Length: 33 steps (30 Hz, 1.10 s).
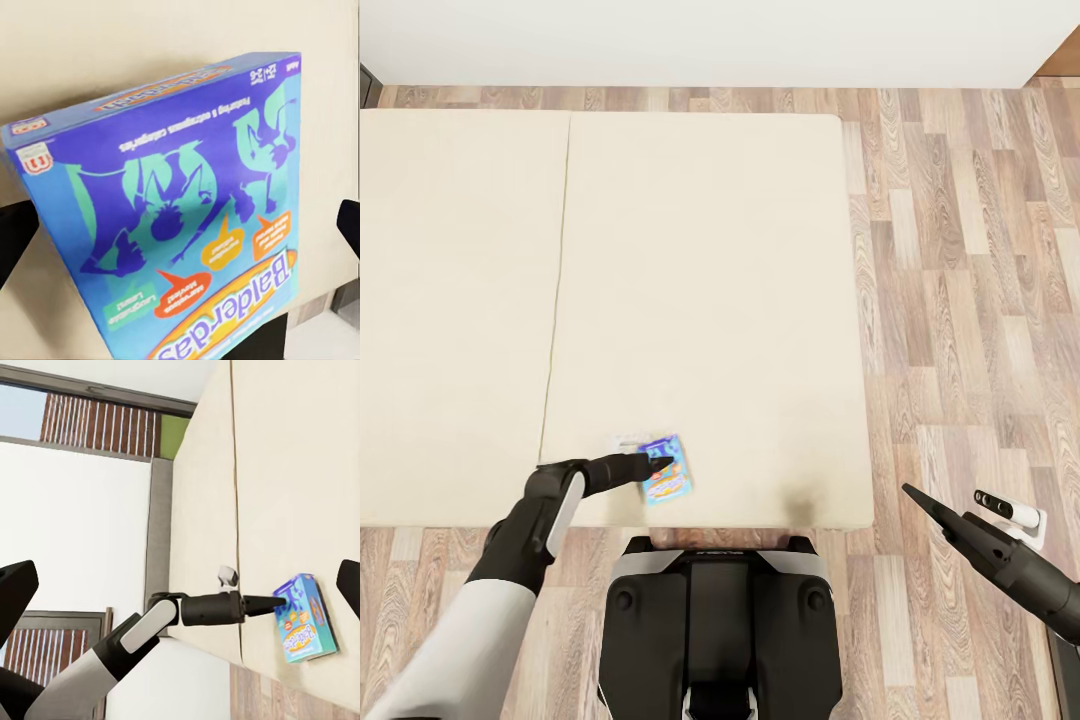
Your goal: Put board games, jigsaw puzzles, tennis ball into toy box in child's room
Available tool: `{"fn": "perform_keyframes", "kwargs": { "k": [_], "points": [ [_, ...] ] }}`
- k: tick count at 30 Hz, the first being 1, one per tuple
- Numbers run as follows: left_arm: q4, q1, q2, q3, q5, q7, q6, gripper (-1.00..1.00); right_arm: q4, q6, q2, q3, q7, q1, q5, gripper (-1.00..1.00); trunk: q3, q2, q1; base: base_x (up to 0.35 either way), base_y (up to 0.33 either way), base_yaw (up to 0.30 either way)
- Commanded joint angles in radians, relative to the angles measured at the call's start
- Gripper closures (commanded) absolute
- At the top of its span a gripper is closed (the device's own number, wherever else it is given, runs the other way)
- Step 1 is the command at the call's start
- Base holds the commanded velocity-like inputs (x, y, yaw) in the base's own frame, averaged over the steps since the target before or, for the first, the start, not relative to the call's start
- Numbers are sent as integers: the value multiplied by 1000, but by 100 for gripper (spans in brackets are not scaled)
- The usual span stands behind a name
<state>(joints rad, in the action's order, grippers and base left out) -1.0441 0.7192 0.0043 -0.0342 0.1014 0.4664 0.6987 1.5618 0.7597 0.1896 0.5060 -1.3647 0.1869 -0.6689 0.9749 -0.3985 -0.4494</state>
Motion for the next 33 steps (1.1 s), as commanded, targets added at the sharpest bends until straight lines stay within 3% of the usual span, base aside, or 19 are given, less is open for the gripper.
{"fn": "perform_keyframes", "kwargs": {
  "k": [1, 8, 33],
  "points": [
    [-1, 0, -1, -1, 10, -1, 9, -100, 0, 9, 0, 0, -1, 0, -3, -100, 1, -1, -1, 0, 0, 0],
    [-1, 0, -30, -1, 9, 1, 8, -100, 0, 9, 1, 0, -3, 0, -3, -100, 1, -1, -1, 0, 0, 0],
    [-2, -1, -29, 5, 1, -6, 17, -100, 1, 10, 7, 1, 0, 0, -3, -100, 1, -1, -1, 0, 0, 0]
  ]
}}
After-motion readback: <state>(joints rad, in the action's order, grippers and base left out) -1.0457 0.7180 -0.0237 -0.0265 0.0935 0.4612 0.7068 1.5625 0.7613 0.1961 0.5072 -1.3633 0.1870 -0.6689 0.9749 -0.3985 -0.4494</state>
